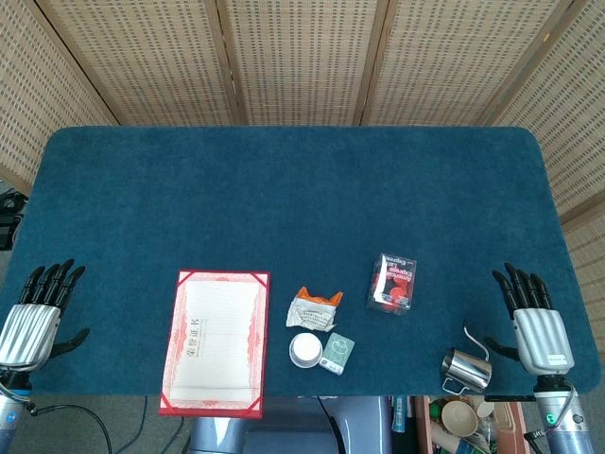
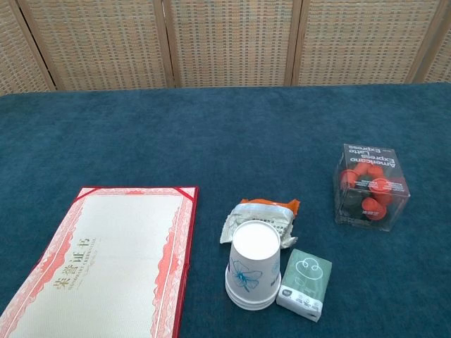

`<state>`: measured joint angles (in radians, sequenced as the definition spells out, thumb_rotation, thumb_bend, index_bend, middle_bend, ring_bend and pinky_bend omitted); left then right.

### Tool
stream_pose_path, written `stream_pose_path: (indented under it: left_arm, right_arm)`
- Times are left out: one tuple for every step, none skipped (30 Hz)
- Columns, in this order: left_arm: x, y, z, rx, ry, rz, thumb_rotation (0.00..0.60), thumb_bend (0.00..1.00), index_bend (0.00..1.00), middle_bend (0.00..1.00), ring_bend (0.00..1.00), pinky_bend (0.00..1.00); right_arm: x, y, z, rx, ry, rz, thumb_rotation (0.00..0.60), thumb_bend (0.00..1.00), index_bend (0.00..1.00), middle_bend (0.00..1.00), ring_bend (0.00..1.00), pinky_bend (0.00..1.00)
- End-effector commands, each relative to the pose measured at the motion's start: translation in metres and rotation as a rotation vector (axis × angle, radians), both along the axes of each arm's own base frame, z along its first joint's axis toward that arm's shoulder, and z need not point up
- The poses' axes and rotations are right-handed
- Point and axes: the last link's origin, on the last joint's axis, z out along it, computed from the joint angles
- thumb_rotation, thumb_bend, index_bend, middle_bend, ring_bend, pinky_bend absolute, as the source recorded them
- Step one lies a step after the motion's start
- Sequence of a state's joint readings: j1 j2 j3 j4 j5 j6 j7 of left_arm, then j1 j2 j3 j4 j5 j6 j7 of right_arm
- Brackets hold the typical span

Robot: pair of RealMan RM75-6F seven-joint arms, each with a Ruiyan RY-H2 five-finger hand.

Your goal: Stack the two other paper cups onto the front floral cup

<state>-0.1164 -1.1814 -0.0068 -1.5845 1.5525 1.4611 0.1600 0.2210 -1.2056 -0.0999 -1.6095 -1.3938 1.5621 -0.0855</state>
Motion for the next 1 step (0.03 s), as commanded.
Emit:
stream_pose_path:
  left_arm:
    - [0.0, 0.0008, -0.0015, 0.0, 0.007, 0.002, 0.6, 0.23, 0.0, 0.0, 0.0, 0.0]
  right_arm:
    - [-0.0024, 0.001, 0.0008, 0.004, 0.006, 0.002, 0.6, 0.09, 0.0, 0.0, 0.0, 0.0]
